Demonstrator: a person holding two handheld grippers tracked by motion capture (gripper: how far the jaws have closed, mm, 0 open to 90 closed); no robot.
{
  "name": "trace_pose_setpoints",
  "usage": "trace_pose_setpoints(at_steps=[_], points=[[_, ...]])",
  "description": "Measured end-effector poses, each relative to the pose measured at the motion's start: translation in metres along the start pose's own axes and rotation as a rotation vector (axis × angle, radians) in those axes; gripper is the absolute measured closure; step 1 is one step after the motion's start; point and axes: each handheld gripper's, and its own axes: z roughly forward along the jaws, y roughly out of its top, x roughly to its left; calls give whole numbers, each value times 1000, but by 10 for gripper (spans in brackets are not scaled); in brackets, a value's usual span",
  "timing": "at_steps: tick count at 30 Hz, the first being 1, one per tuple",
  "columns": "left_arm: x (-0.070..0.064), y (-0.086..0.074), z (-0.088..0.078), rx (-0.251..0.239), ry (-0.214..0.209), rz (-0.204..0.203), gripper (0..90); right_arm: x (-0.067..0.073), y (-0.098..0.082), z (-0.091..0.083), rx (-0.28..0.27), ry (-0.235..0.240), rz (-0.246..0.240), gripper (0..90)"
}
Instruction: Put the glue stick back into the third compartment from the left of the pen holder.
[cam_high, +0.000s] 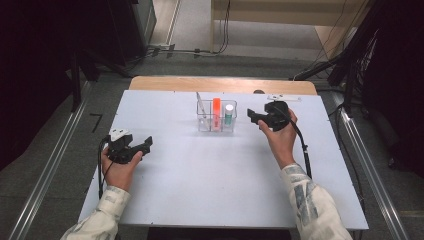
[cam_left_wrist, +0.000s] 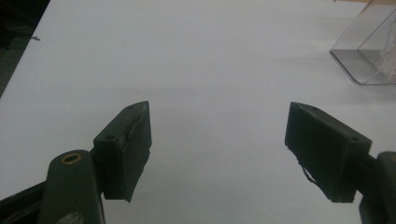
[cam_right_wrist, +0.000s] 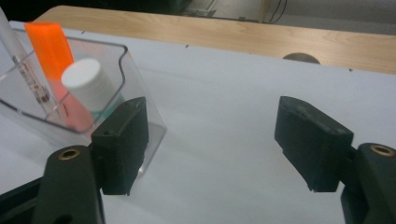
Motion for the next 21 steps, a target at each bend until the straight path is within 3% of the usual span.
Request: trace_pose_setpoints(at_steps=[14,21], points=[[-1,0,1,7,3,2,233,-24,-42,-29,34,-23,0,213],[0,0,-1,5,6,-1,232,-28,-53,-44,36,-30,-21,189]])
